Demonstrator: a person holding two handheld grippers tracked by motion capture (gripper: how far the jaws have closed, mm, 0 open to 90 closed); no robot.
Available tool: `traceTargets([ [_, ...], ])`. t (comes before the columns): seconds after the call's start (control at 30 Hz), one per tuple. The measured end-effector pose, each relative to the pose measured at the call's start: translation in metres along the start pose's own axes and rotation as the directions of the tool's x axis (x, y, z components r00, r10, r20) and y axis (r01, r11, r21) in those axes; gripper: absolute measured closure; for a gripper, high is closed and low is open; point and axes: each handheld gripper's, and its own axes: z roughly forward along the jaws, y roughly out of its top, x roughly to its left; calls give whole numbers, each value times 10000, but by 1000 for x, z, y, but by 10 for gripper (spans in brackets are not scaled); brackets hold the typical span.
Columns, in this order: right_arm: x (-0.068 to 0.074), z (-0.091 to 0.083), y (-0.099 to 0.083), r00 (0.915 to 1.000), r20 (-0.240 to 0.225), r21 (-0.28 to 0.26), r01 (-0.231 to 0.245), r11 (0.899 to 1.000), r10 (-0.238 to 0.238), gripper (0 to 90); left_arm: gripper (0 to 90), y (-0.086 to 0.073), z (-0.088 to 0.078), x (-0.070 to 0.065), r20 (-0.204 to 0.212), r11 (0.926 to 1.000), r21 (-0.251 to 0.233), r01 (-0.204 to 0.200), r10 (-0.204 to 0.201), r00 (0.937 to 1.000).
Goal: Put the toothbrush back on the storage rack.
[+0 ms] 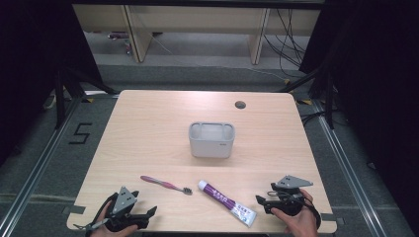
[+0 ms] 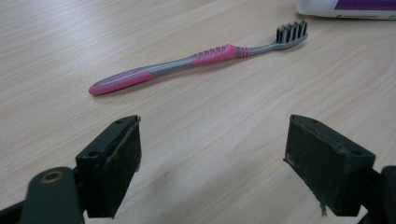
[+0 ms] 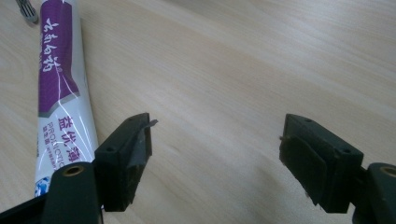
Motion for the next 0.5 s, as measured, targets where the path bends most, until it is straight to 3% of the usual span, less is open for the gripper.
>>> traceTargets([
  [0.13,0,0,0,10000,-87,-37,35,10000,-35,268,180,0,0,0,40,10000,41,6,-6,10000],
  [0.23,2,0,1,9994,-254,-49,-233,9997,232,275,180,0,0,-1,46,10000,59,-29,29,10000],
  [0.4,1,0,1,9997,-246,-151,0,9999,-3,288,180,0,0,0,35,10000,56,1,-1,10000],
  [0.5,3,0,2,9994,-304,-53,-150,9999,148,290,180,0,0,1,-60,9999,104,-89,90,9999],
])
